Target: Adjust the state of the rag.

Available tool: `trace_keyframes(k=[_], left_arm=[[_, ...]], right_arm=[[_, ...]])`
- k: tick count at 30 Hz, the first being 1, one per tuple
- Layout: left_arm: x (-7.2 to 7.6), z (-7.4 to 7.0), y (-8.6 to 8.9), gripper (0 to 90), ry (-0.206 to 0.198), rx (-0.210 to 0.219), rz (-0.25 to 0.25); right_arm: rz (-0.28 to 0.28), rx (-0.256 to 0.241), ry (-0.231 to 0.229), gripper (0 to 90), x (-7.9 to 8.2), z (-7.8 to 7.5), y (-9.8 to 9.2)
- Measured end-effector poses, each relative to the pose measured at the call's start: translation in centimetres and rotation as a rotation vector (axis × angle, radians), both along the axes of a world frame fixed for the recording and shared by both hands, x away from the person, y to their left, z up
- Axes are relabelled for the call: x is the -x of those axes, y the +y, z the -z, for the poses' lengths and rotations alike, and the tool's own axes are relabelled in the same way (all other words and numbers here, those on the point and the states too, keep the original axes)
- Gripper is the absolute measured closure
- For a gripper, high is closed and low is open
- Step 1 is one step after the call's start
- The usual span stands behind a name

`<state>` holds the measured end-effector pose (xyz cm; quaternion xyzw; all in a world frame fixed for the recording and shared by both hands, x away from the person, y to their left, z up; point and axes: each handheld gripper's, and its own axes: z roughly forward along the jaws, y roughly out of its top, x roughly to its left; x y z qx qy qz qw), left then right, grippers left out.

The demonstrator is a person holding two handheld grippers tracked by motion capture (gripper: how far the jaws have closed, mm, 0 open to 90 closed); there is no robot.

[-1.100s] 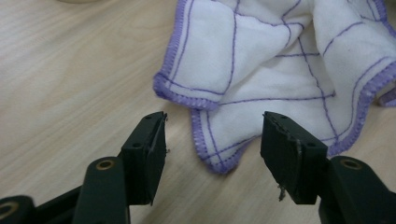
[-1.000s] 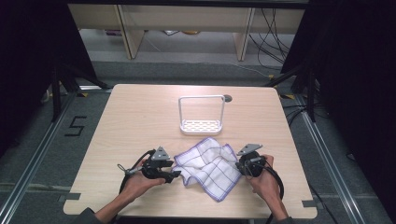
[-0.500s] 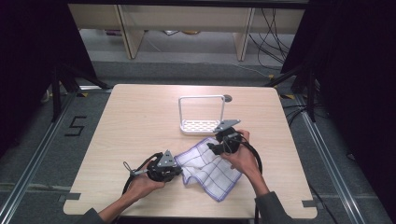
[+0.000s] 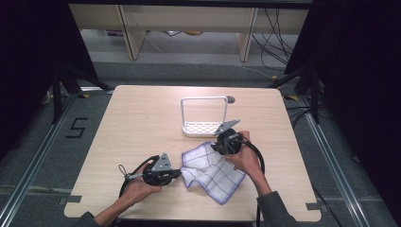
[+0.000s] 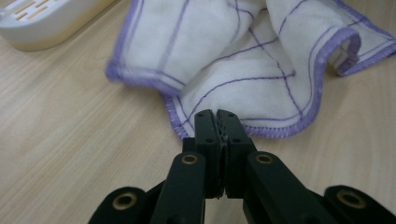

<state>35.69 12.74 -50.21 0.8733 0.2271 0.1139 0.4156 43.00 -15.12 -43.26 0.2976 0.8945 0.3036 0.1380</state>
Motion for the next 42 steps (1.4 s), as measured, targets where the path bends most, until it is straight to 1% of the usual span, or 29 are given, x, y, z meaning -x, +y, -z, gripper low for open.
trace_keyframes(k=[1,2,4,5,6,8,9,11,12,14,15,17,20,21,22,23,26,28,30,31,32,33,35,36,38,39,40,41,42], left_arm=[[0.7,-0.5,0.6,87.6,0.0,0.008,0.003],[1.0,-0.7,0.9,87.6,-0.014,0.013,0.008],[1.8,-1.4,1.7,87.6,-0.008,0.022,0.009],[1.8,-1.4,1.7,87.6,-0.008,0.022,0.009],[2.2,-1.9,2.3,87.6,-0.04,0.027,0.006],[2.5,-2.1,2.5,87.7,-0.044,0.046,-0.001],[2.5,-2.5,3.0,87.7,-0.051,0.057,-0.01],[2.1,-2.6,3.2,87.7,-0.056,0.062,-0.022],[0.8,-2.5,3.7,87.6,-0.075,0.016,-0.045],[-0.6,-1.9,3.9,87.7,-0.048,0.036,-0.094],[-1.4,-1.6,4.1,87.7,-0.044,0.011,-0.098],[-2.8,-0.8,4.0,87.6,-0.048,-0.004,-0.137],[-3.9,-0.1,3.8,87.6,-0.051,-0.021,-0.162],[-4.8,0.2,3.7,87.5,-0.06,-0.037,-0.178],[-4.8,0.2,3.7,87.4,-0.06,-0.037,-0.178],[-5.2,0.3,3.7,87.0,-0.056,-0.048,-0.177],[-5.5,0.4,3.7,83.6,-0.068,-0.041,-0.207],[-4.9,-0.1,3.6,66.1,-0.063,-0.02,-0.263],[-3.8,-1.1,3.5,57.1,-0.073,-0.031,-0.24],[-3.2,-1.2,3.3,52.7,-0.076,-0.001,-0.243],[-1.6,-2.1,2.6,50.0,-0.062,0.03,-0.224],[-1.6,-2.1,2.6,46.8,-0.062,0.03,-0.224],[-0.1,-2.6,1.7,46.1,-0.059,0.04,-0.167],[0.6,-2.7,1.0,45.5,-0.04,0.055,-0.146],[1.8,-2.4,-0.5,43.1,-0.008,0.07,-0.09],[2.3,-2.2,-1.4,42.3,0.015,0.074,-0.058],[2.8,-1.9,-2.4,41.4,0.032,0.087,-0.048],[3.2,-1.7,-3.2,40.4,0.053,0.073,-0.024],[3.5,-1.5,-4.0,39.9,0.075,0.086,0.003]], right_arm=[[0.01,-0.026,-0.06,86.0,1.0,-1.3,-1.7],[0.048,-0.038,-0.068,86.1,1.5,-1.8,-2.2],[0.09,-0.03,-0.078,86.0,2.6,-2.9,-3.7],[0.09,-0.03,-0.078,86.0,2.6,-2.9,-3.7],[0.152,-0.028,-0.116,86.0,3.7,-3.7,-5.5],[0.174,-0.041,-0.095,85.9,4.0,-3.7,-5.8],[0.208,-0.041,-0.083,85.9,4.1,-3.3,-6.8],[0.226,-0.045,-0.066,85.7,4.0,-3.0,-6.8],[0.227,-0.054,-0.047,85.6,3.2,-1.6,-6.8],[0.245,-0.026,-0.033,85.5,2.1,-0.4,-6.5],[0.255,-0.028,-0.01,85.4,1.4,0.4,-6.3],[0.267,-0.018,0.036,85.0,0.3,2.1,-5.7],[0.268,0.012,0.041,82.9,-0.4,3.0,-5.5],[0.279,0.013,0.035,70.3,-0.8,3.6,-5.6],[0.279,0.013,0.035,70.3,-0.8,3.6,-5.6],[0.295,0.002,0.015,61.3,-0.5,3.3,-6.1],[0.31,-0.019,0.005,56.5,0.1,2.7,-6.8],[0.314,-0.029,0.008,53.2,0.9,2.3,-8.4],[0.345,-0.04,0.007,51.6,1.5,2.2,-9.4],[0.354,-0.053,0.004,50.6,1.7,2.2,-10.0],[0.369,-0.069,0.011,49.7,2.0,2.2,-10.2],[0.369,-0.069,0.011,49.7,2.0,2.2,-10.2],[0.391,-0.162,0.019,47.1,2.5,1.6,-11.6],[0.381,-0.197,0.008,46.4,2.3,1.5,-12.0],[0.409,-0.229,-0.011,46.9,2.4,1.1,-12.6],[0.432,-0.215,-0.005,47.9,2.6,0.9,-12.7],[0.421,-0.164,-0.029,49.1,2.4,1.1,-13.1],[0.441,-0.138,-0.008,50.5,2.5,1.2,-13.1],[0.437,-0.09,-0.006,51.2,2.5,1.6,-13.3]])
